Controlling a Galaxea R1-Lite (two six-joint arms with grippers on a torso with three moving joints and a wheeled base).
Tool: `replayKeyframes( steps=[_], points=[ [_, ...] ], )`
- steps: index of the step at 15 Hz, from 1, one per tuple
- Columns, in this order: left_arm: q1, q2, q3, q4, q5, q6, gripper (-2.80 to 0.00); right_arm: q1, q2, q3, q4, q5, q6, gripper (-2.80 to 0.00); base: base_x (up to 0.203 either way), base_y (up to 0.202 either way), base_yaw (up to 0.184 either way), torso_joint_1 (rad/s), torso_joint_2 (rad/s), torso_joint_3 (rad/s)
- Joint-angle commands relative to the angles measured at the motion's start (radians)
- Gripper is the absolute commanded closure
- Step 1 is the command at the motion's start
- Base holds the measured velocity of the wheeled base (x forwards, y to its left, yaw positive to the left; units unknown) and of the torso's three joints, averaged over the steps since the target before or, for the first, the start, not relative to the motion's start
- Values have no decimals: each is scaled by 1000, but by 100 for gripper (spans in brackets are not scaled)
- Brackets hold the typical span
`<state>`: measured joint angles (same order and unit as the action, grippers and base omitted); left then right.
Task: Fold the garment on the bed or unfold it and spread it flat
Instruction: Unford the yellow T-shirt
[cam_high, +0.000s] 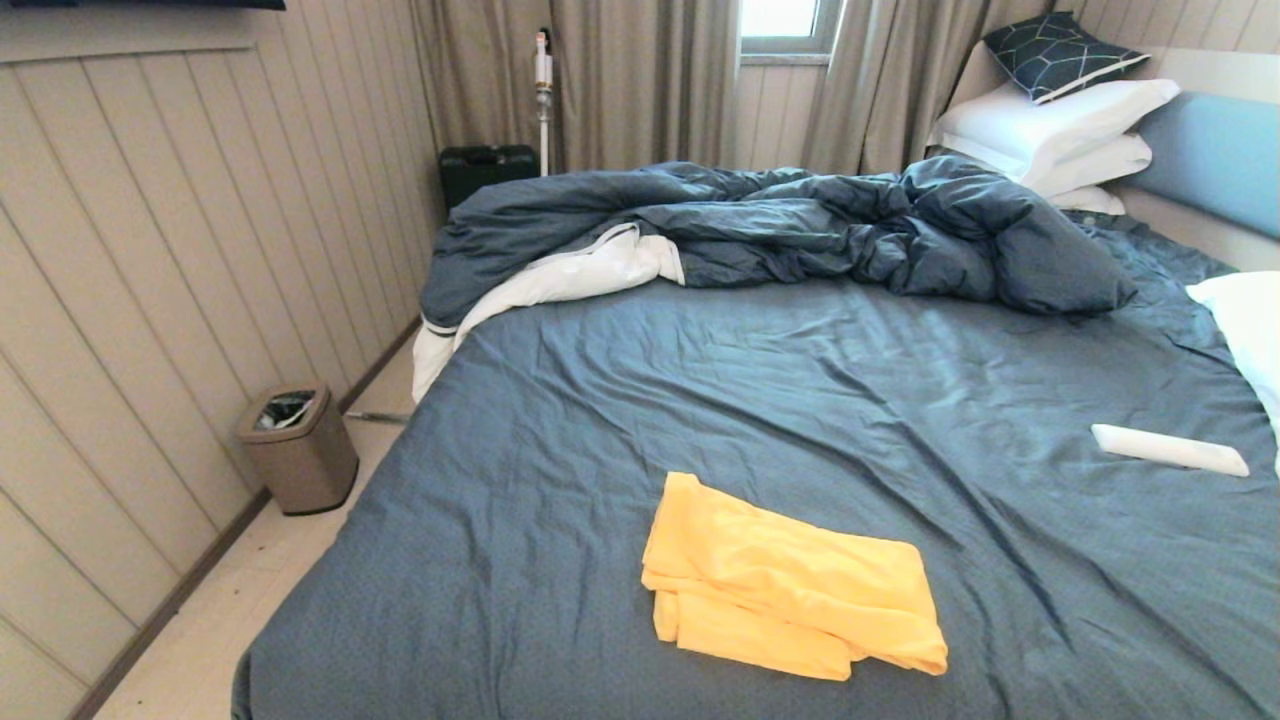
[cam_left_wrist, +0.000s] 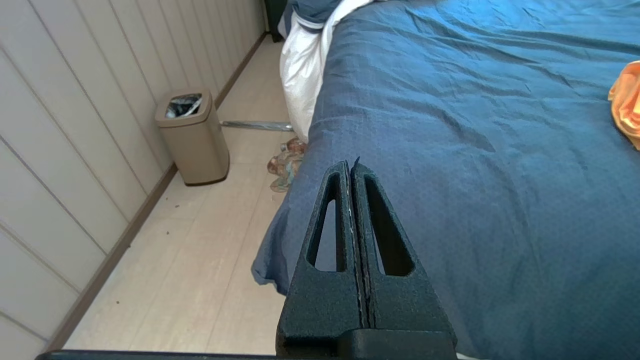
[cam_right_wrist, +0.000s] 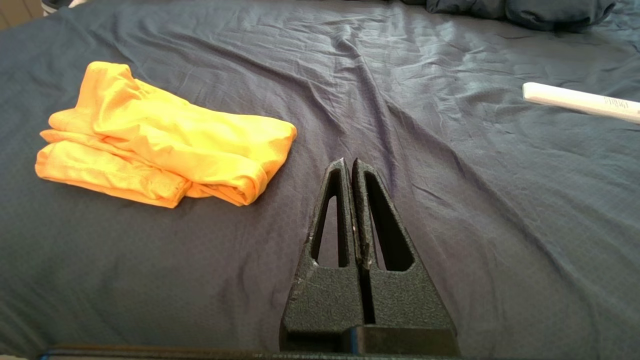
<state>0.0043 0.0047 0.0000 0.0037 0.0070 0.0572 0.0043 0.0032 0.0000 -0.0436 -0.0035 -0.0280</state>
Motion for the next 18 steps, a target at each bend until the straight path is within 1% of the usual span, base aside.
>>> replayKeyframes(
  steps=[1,3,5,6,8,11,13,15,18],
  points=[
    [0,0,0,1,-1,1,0,0,1,0,-1,-1,-4,0,0,0,0,0,0,0],
    [0,0,0,1,-1,-2,0,0,14,0,31,-1,-12,0,0,0,0,0,0,0],
    [0,-2,0,-1,1,-16,0,0,76,-7,60,-1,-12,0,0,0,0,0,0,0],
    [0,-1,0,-1,1,-16,0,1,107,-53,68,0,-12,0,0,0,0,0,0,0],
    [0,-2,0,-1,1,-16,0,4,250,-207,87,-2,-10,0,0,0,0,0,0,0],
    [2,-2,0,1,-1,-14,0,5,558,-508,114,-2,-4,0,0,0,0,0,0,0],
    [2,0,0,2,-2,-8,0,9,778,-712,155,0,3,0,0,0,0,0,0,0],
    [2,-2,0,2,-2,-8,0,44,988,-888,205,-1,32,0,0,0,0,0,0,0],
    [2,-2,0,2,-1,-9,0,149,1288,-1166,366,-3,106,0,0,0,0,0,0,0]
  ],
)
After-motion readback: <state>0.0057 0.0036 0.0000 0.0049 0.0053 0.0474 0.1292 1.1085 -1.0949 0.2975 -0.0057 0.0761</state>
